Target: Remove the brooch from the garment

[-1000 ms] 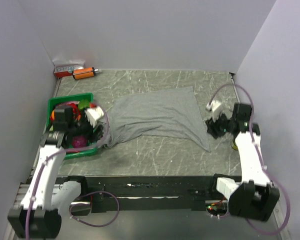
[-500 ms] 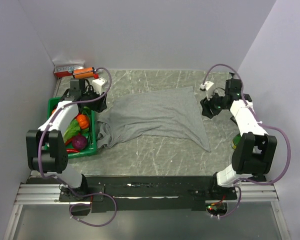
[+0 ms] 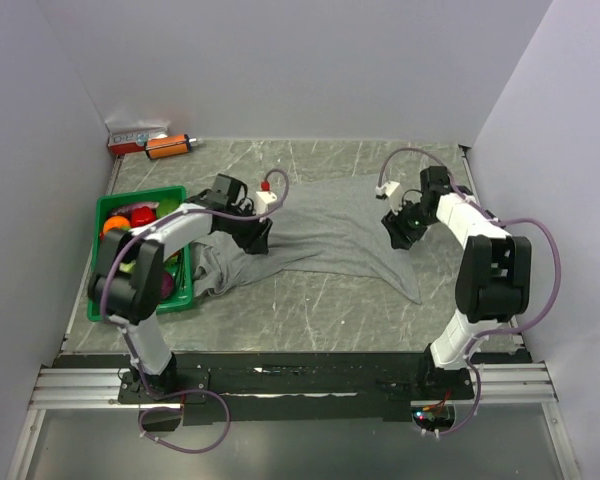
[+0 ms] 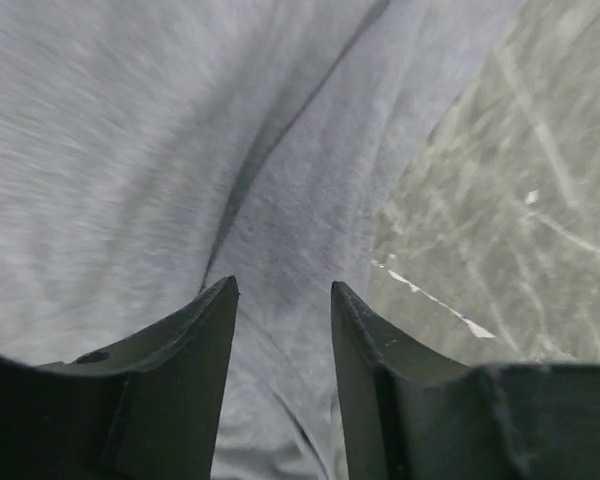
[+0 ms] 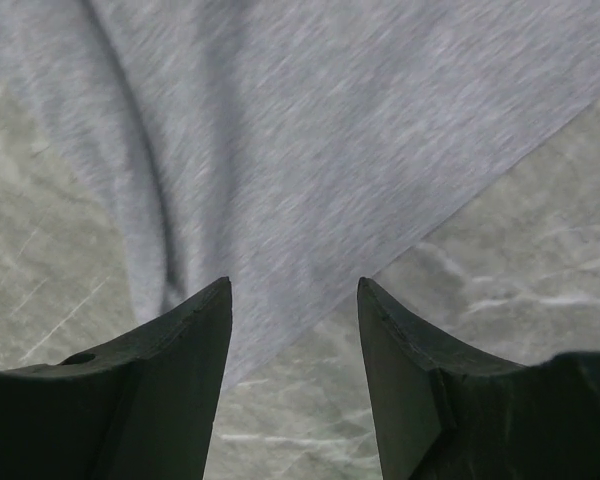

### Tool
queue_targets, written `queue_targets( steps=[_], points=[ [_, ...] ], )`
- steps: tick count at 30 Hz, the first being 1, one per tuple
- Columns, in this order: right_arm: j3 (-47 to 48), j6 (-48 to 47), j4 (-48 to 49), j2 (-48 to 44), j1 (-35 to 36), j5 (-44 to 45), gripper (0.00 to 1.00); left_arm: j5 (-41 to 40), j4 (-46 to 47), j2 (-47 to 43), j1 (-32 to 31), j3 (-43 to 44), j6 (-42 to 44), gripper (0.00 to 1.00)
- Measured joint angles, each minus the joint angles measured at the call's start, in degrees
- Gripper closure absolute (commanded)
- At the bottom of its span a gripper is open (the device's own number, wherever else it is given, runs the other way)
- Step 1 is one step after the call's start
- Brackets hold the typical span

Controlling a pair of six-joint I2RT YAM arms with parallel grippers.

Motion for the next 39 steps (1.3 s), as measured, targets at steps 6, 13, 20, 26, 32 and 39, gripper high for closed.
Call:
queue_targets(
  steps=[6,13,20,26,32,39],
  points=[
    [7.8,2.8,-0.2,3.7,0.4,-0.4,0.41,-6.5,-0.2,7.4,-1.5,2.0,-1.4,0.56],
    [8.9,3.5,0.0,4.3,0.8,-0.9,0.41,-11.3,-0.1,7.5,-1.5,3.0,-3.8,0.6],
    [13.9,5.0,-0.2,9.4,1.8,-0.9,0.41,-11.2,-1.4,7.5,-2.1,3.0,-4.5,0.66],
    [15.8,5.4,-0.2,9.7,2.8,-0.9,0.41,-11.8,-2.5,7.5,-2.7,2.8,-4.2,0.66],
    [17.5,5.6,0.0,11.4,3.0,-0.3,0.41,-12.4,-3.2,7.5,-2.7,1.3,-3.6,0.82],
    [20.6,7.3,0.4,15.8,3.6,0.7,0.41,-12.3,-3.3,7.5,-2.7,1.2,-2.8,0.99]
  ],
)
